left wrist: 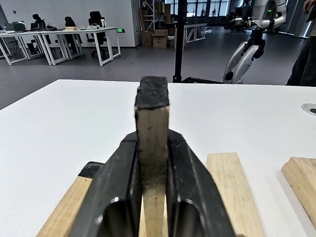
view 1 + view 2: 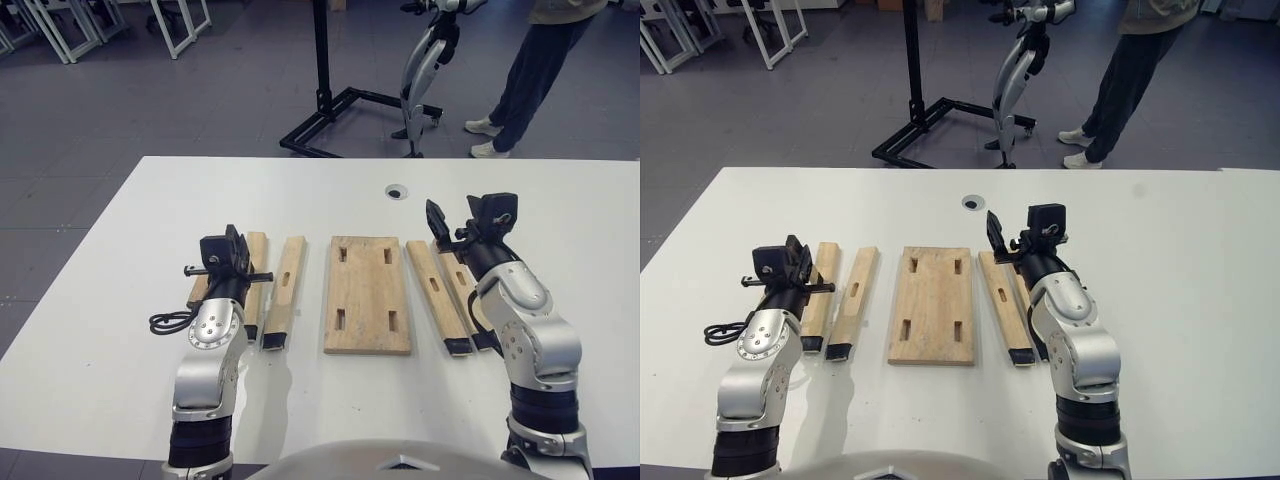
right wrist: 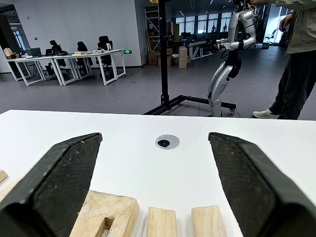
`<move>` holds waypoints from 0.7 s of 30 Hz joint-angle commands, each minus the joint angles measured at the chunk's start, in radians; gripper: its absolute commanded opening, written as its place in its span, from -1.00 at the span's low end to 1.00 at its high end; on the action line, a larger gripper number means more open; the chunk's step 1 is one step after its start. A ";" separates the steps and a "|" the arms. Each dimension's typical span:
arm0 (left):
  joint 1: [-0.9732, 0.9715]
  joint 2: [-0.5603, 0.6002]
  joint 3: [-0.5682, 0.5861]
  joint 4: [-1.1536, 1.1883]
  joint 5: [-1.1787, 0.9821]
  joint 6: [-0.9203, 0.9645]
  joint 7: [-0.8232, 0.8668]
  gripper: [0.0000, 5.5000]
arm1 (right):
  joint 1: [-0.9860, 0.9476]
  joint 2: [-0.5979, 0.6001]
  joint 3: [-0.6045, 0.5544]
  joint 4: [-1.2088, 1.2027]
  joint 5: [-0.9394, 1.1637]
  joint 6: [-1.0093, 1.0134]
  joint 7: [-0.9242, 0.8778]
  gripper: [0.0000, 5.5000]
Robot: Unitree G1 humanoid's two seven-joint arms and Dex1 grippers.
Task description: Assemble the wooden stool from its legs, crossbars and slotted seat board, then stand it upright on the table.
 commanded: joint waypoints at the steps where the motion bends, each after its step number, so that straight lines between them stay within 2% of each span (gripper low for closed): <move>1: 0.006 -0.026 0.026 0.006 -0.035 -0.019 -0.028 -0.65 | -0.022 0.006 -0.004 0.007 -0.006 -0.011 0.005 0.45; 9: -0.039 -0.025 0.071 -0.008 -0.038 0.018 -0.021 -0.08 | -0.012 0.005 -0.002 -0.002 -0.009 -0.012 0.004 0.45; 15: -0.143 0.011 0.069 -0.069 -0.053 0.102 -0.052 -0.08 | -0.007 0.018 0.001 -0.005 -0.016 -0.017 -0.010 0.45; 21: -0.317 0.049 0.074 -0.138 -0.063 0.272 -0.054 -0.08 | -0.004 0.038 0.009 0.002 -0.025 -0.031 -0.017 0.45</move>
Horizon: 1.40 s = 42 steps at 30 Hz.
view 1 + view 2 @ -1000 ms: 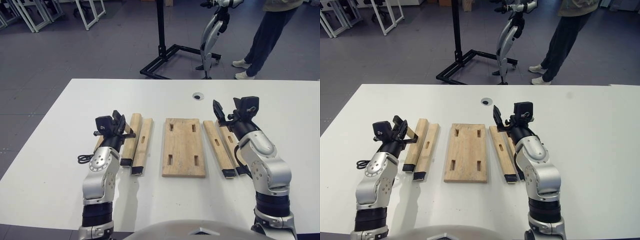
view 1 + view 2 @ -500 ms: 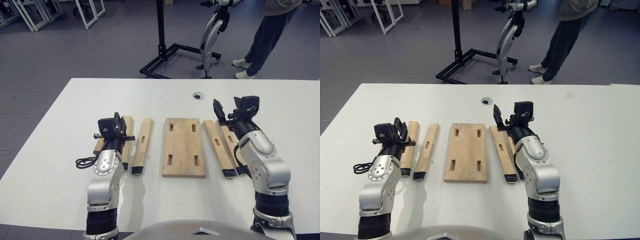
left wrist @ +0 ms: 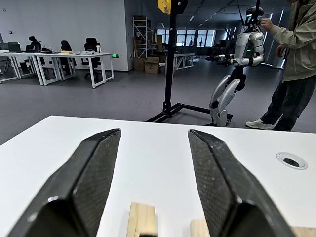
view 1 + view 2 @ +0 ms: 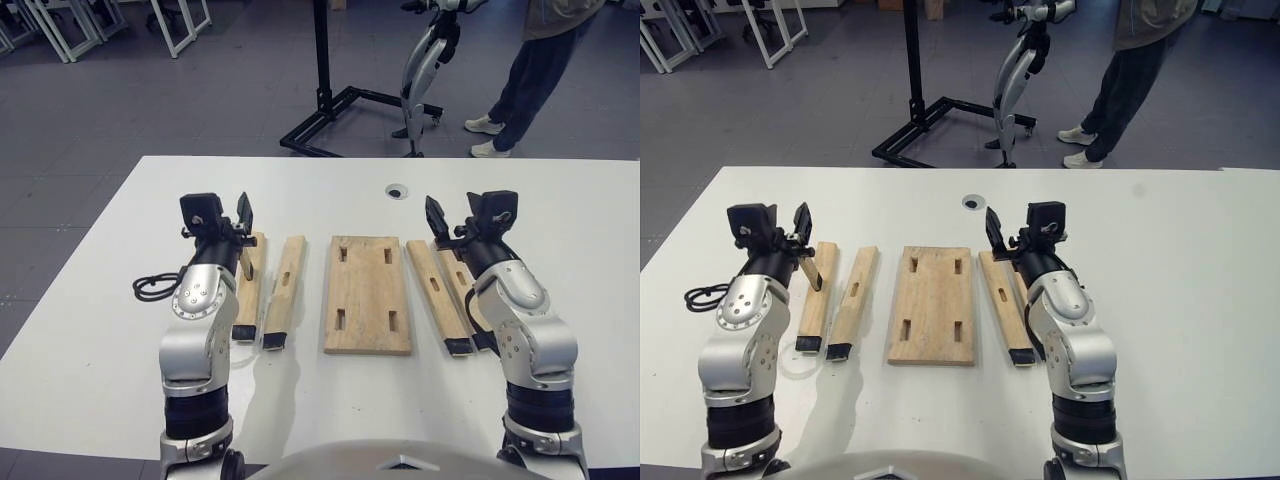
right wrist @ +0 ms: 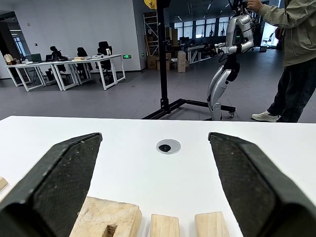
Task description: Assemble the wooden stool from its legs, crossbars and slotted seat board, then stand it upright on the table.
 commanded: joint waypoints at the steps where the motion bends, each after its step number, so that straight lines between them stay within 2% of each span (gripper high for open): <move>1: -0.128 0.042 0.009 -0.020 -0.016 0.123 -0.013 -0.08 | 0.002 0.017 0.005 0.001 -0.014 -0.013 -0.009 0.45; 6: -0.304 0.076 0.037 0.133 -0.020 0.258 -0.007 -0.08 | 0.000 0.036 0.011 0.002 -0.018 -0.015 -0.014 0.45; 12: -0.488 0.095 0.042 0.091 0.004 0.057 -0.021 -0.08 | 0.001 0.040 0.005 -0.004 -0.018 -0.012 -0.015 0.45; 16: -0.321 0.037 0.107 0.233 -0.016 0.250 0.035 -0.08 | 0.000 0.040 0.000 -0.006 -0.016 -0.007 -0.016 0.45; 20: -0.250 0.011 0.137 0.362 -0.022 0.258 0.034 -0.08 | -0.005 0.040 -0.007 -0.003 -0.012 -0.003 -0.017 0.45; 25: -0.326 0.039 0.141 0.328 -0.026 0.176 0.023 -0.08 | 0.001 0.045 -0.008 -0.007 -0.010 -0.002 -0.023 0.45; 29: -0.541 0.099 0.144 0.190 -0.057 0.139 0.001 -0.08 | 0.011 0.049 -0.006 -0.017 -0.010 0.000 -0.027 0.45; 31: -0.579 0.126 0.146 0.113 -0.079 0.162 -0.021 -0.08 | 0.018 0.050 -0.005 -0.024 -0.011 0.001 -0.028 0.45; 33: -0.485 0.122 0.145 0.020 -0.115 0.216 -0.044 -0.08 | 0.027 0.051 -0.005 -0.033 -0.013 0.003 -0.033 0.45; 35: -0.233 0.120 0.100 -0.132 -0.130 0.206 -0.100 0.02 | 0.036 0.050 -0.005 -0.040 -0.014 0.005 -0.035 0.45; 39: 0.255 0.078 0.013 -0.338 -0.119 0.123 -0.148 0.30 | 0.058 0.044 -0.003 -0.049 -0.016 0.008 -0.033 0.45; 42: 0.433 0.037 -0.036 -0.435 -0.075 0.103 -0.094 0.53 | 0.072 0.041 -0.003 -0.052 -0.017 0.008 -0.032 0.45</move>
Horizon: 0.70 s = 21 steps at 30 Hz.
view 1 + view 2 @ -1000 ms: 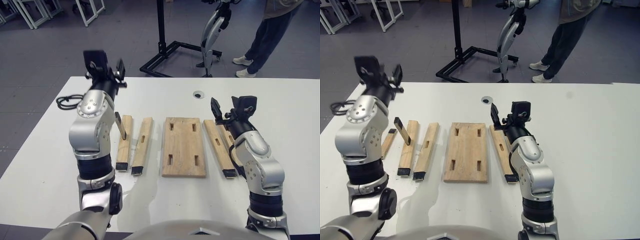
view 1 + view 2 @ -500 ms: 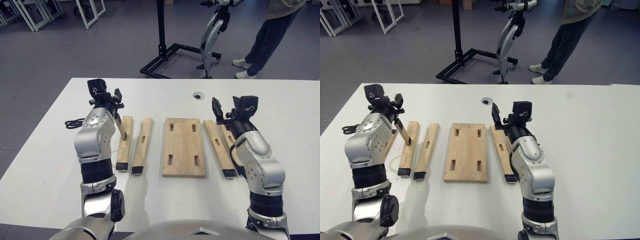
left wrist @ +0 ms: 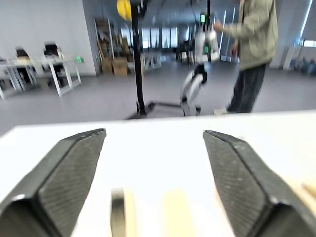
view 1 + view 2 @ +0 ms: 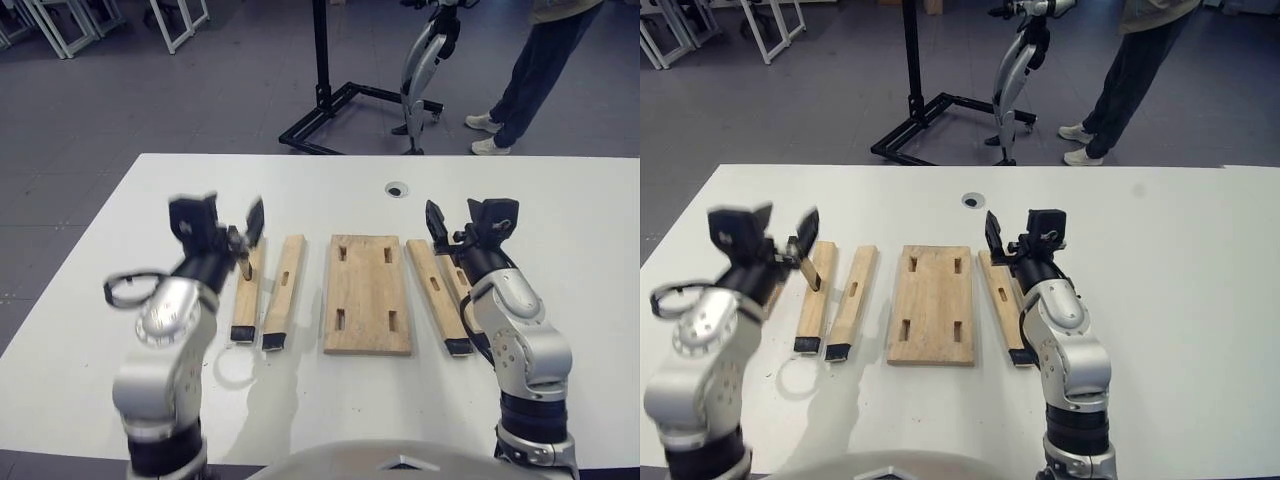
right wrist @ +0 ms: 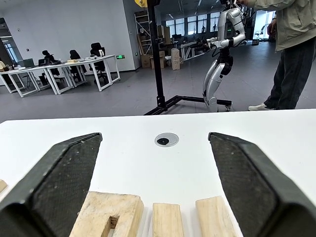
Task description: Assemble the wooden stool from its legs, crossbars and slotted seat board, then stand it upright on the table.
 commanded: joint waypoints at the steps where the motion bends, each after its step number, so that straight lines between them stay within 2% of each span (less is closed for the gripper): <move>1: 0.150 -0.036 -0.056 -0.101 0.063 -0.011 0.061 0.61 | 0.015 -0.004 0.001 -0.014 -0.008 0.014 0.000 0.45; 5: 0.301 -0.063 -0.097 -0.041 0.113 0.019 0.102 0.62 | 0.016 -0.009 0.011 -0.012 -0.007 0.017 0.012 0.45; 9: 0.383 -0.119 -0.080 0.074 0.113 -0.019 0.112 0.62 | 0.010 -0.015 0.013 -0.006 -0.006 0.018 0.025 0.45; 21: 0.327 -0.116 -0.038 0.329 0.116 -0.073 0.080 0.62 | 0.011 -0.005 0.023 -0.013 -0.010 0.026 0.028 0.45</move>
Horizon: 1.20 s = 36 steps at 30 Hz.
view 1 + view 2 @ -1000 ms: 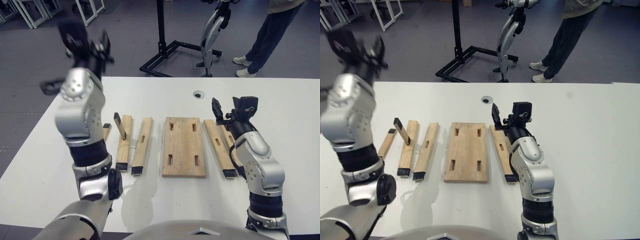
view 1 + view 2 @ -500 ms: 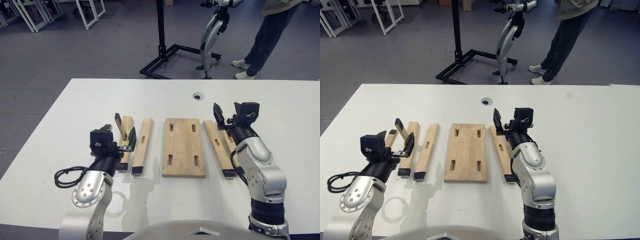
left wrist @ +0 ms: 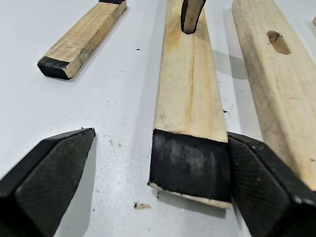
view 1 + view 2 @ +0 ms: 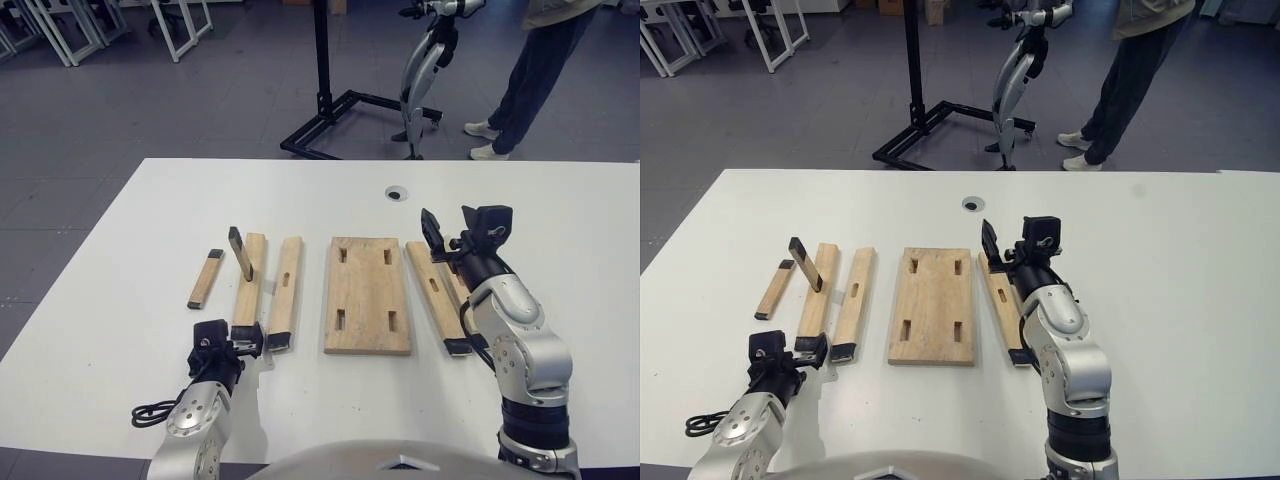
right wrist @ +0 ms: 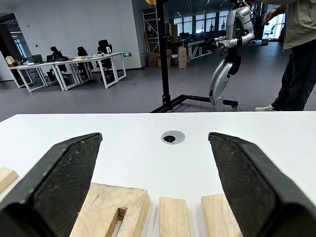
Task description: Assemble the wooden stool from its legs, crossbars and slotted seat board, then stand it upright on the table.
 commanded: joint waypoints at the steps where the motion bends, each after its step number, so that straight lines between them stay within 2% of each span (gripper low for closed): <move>1: -0.043 0.018 0.005 0.094 -0.002 0.020 -0.026 0.56 | -0.004 0.004 0.006 -0.005 -0.006 0.016 -0.006 0.45; 8: -0.077 0.022 -0.010 0.192 -0.014 0.006 -0.083 0.12 | -0.035 0.009 -0.011 0.001 -0.003 0.023 -0.017 0.45; 14: -0.032 0.038 -0.022 0.322 0.010 -0.090 -0.123 -0.25 | -0.102 -0.007 -0.064 0.007 0.024 0.083 -0.023 0.45; 17: -0.107 0.053 -0.006 0.334 -0.024 -0.158 -0.174 -0.26 | -0.128 -0.024 -0.094 0.038 0.037 0.105 -0.008 0.45; 20: -0.331 0.091 0.078 0.308 -0.106 -0.168 -0.191 -0.26 | -0.196 -0.031 -0.170 0.114 0.152 0.148 0.059 0.45; 23: -0.676 0.121 0.207 0.262 -0.436 -0.006 -0.239 -0.26 | -0.345 -0.032 -0.349 0.226 0.580 0.359 0.211 0.45; 26: -0.838 0.145 0.271 0.299 -0.785 0.176 -0.333 -0.26 | -0.458 -0.068 -0.391 0.313 0.844 0.502 0.319 0.66; 29: -0.895 0.187 0.280 0.353 -1.084 0.354 -0.439 -0.26 | -0.552 -0.099 -0.395 0.414 0.977 0.580 0.364 0.89; 32: -0.913 0.220 0.264 0.387 -1.268 0.454 -0.495 -0.26 | -0.603 -0.129 -0.376 0.473 1.020 0.610 0.374 0.91; 36: -0.904 0.239 0.209 0.382 -1.285 0.475 -0.516 -0.26 | -0.614 -0.132 -0.365 0.481 1.128 0.658 0.378 0.91</move>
